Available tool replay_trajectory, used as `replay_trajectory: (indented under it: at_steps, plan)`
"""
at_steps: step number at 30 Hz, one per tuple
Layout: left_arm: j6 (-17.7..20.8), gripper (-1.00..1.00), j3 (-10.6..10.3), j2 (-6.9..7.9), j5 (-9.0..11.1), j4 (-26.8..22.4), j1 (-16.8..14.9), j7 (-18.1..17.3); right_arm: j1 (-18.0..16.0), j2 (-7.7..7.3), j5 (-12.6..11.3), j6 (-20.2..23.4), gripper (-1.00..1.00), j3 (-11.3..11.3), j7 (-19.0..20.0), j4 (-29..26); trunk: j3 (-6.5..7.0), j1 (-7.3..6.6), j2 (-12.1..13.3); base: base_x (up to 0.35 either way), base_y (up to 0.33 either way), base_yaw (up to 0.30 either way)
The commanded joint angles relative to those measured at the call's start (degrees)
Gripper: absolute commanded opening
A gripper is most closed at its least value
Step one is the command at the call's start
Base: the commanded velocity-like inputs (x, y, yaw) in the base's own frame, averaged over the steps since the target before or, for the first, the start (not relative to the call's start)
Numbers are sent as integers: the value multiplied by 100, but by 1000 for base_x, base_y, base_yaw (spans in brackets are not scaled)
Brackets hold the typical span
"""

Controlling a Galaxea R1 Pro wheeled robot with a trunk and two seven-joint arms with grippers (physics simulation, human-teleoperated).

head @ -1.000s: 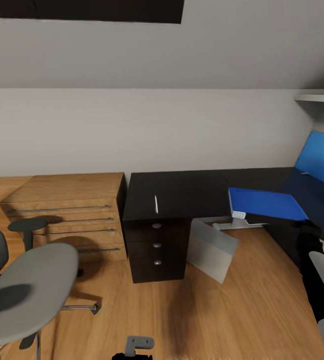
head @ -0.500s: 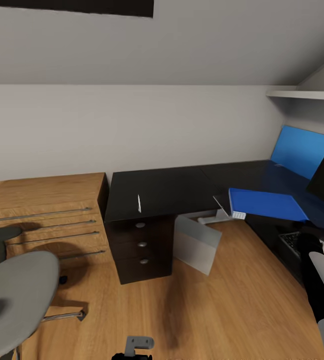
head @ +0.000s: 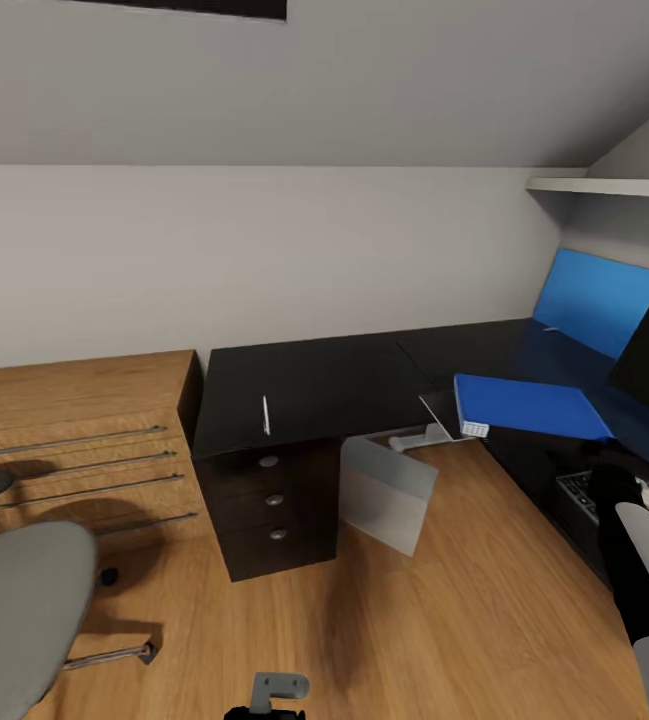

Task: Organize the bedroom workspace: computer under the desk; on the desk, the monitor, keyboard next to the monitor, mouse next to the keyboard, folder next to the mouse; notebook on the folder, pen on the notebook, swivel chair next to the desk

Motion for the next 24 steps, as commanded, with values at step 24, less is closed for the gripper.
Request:
replay_trajectory:
  at_steps: [24]
  plan:
    - [18,100,-308,0,53,89,-3,58,-3,-26,-30,-52,-100,-1,137,-13,-6,3,-3,180,0,0]
